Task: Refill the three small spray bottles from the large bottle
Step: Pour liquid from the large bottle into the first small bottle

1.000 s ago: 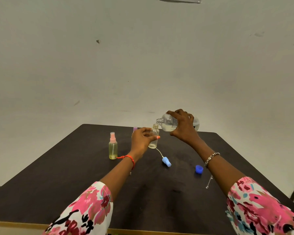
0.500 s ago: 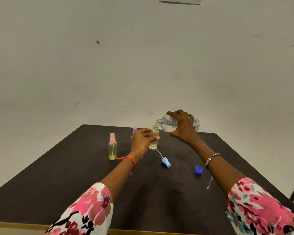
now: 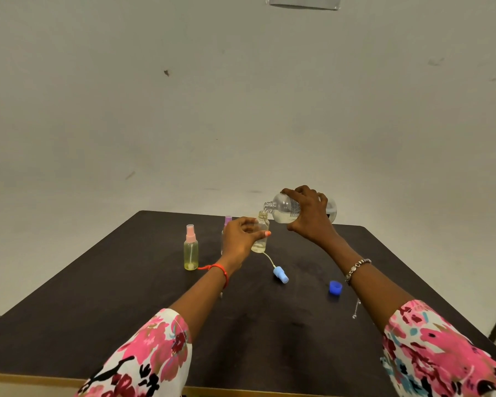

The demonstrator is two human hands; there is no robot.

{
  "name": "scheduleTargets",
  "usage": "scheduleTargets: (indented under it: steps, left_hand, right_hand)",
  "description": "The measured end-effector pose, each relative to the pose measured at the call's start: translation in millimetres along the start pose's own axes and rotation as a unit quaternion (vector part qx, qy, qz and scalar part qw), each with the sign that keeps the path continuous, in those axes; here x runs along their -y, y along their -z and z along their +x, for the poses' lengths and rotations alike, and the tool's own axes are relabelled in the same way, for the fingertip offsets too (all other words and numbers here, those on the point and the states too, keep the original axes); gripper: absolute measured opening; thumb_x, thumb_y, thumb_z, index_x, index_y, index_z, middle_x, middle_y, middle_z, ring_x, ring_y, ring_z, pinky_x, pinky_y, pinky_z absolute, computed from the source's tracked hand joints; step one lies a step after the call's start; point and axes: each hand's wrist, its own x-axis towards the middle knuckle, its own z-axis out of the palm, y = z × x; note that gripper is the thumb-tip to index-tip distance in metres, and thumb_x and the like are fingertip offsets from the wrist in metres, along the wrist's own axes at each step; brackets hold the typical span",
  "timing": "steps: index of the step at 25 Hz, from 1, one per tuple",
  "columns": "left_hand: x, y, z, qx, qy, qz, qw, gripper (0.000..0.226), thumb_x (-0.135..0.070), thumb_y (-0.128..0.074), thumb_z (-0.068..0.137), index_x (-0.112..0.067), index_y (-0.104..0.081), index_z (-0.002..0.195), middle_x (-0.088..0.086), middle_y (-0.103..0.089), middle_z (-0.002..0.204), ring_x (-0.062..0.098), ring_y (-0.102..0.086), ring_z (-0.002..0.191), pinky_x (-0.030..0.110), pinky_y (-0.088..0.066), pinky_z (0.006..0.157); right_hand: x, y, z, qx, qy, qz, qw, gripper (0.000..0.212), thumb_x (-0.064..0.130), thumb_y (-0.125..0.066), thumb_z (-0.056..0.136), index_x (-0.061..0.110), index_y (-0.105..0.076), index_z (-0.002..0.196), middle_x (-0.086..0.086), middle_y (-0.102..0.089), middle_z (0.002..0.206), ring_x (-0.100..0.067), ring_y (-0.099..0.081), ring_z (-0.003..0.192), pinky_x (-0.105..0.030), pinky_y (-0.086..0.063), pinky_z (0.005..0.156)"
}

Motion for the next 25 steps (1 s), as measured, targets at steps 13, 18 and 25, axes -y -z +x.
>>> scheduleTargets:
  steps: [13, 18, 25]
  left_hand:
    - [-2.9, -0.5, -1.9, 0.005, 0.008, -0.010, 1.000, 0.048, -0.013, -0.080, 0.065, -0.006, -0.059, 0.108, 0.001, -0.064, 0.092, 0.012, -0.062, 0.084, 0.015, -0.048, 0.062]
    - [-3.6, -0.8, -3.8, 0.003, 0.007, -0.007, 1.000, 0.046, -0.013, -0.080, 0.065, -0.006, -0.060, 0.107, -0.001, -0.064, 0.089, 0.006, -0.061, 0.077, 0.010, -0.045, 0.058]
    - [-4.1, -1.4, -3.8, 0.003, 0.007, -0.004, 1.000, 0.048, -0.013, -0.079, 0.066, -0.005, -0.059, 0.109, -0.001, -0.062, 0.090, 0.006, -0.060, 0.078, 0.009, -0.045, 0.057]
  right_hand:
    - [0.0, 0.1, 1.1, -0.003, 0.003, -0.003, 1.000, 0.071, 0.015, -0.075, 0.061, 0.020, -0.050, 0.127, -0.010, -0.049, 0.117, -0.026, -0.044, 0.113, -0.045, -0.018, 0.107]
    - [-0.8, -0.1, -0.2, -0.005, 0.002, -0.001, 1.000, 0.070, 0.015, -0.075, 0.062, 0.020, -0.050, 0.127, -0.010, -0.049, 0.118, -0.027, -0.044, 0.114, -0.045, -0.017, 0.107]
    - [-0.9, 0.1, -0.6, -0.007, 0.007, -0.001, 1.000, 0.069, 0.015, -0.075, 0.062, 0.020, -0.050, 0.127, -0.011, -0.049, 0.118, -0.027, -0.044, 0.114, -0.044, -0.017, 0.106]
